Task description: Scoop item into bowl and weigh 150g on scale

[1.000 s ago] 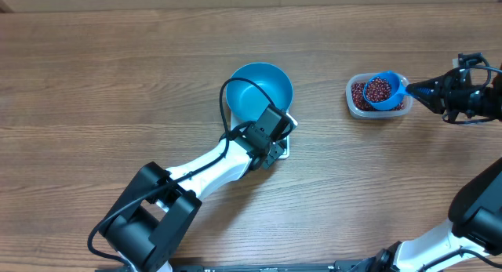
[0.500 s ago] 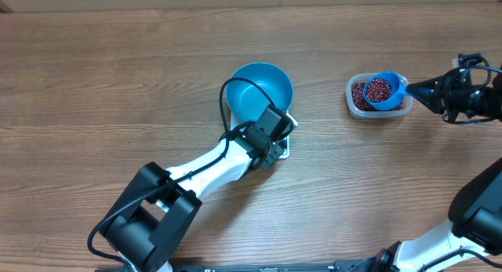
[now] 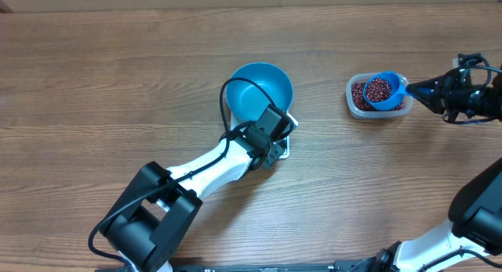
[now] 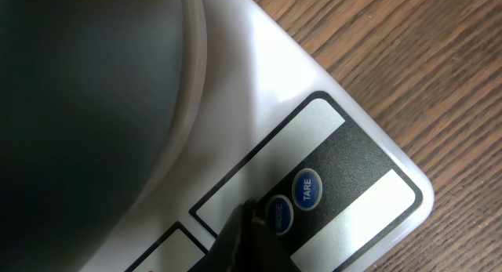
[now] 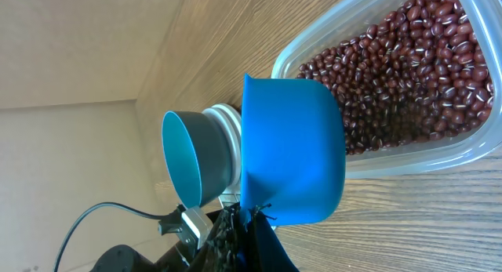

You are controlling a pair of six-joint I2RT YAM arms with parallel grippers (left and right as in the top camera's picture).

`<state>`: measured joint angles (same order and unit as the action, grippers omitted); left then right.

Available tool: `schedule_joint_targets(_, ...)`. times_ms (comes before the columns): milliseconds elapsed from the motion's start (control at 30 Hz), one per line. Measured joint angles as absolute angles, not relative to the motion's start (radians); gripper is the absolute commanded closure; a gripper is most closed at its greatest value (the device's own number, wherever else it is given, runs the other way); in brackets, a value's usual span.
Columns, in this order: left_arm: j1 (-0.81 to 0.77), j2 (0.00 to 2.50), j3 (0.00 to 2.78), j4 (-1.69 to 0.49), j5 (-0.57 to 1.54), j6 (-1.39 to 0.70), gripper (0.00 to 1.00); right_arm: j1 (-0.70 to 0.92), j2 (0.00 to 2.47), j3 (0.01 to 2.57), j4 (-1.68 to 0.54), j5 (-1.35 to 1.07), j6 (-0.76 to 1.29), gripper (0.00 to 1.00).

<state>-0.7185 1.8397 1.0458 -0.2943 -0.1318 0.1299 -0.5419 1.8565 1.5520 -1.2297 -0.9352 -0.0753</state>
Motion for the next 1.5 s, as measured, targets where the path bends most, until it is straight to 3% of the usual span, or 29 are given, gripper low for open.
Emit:
schedule_joint_targets(1133,-0.773,1.845,1.093,-0.425,-0.177,0.134,0.96,-0.542,1.856,1.552,-1.213,-0.935,-0.075,0.96)
schedule_joint_targets(1500,-0.773,1.733,1.093,-0.470,-0.177,0.128,0.96,-0.542,1.856,1.552,-1.208,-0.918,-0.075,0.96)
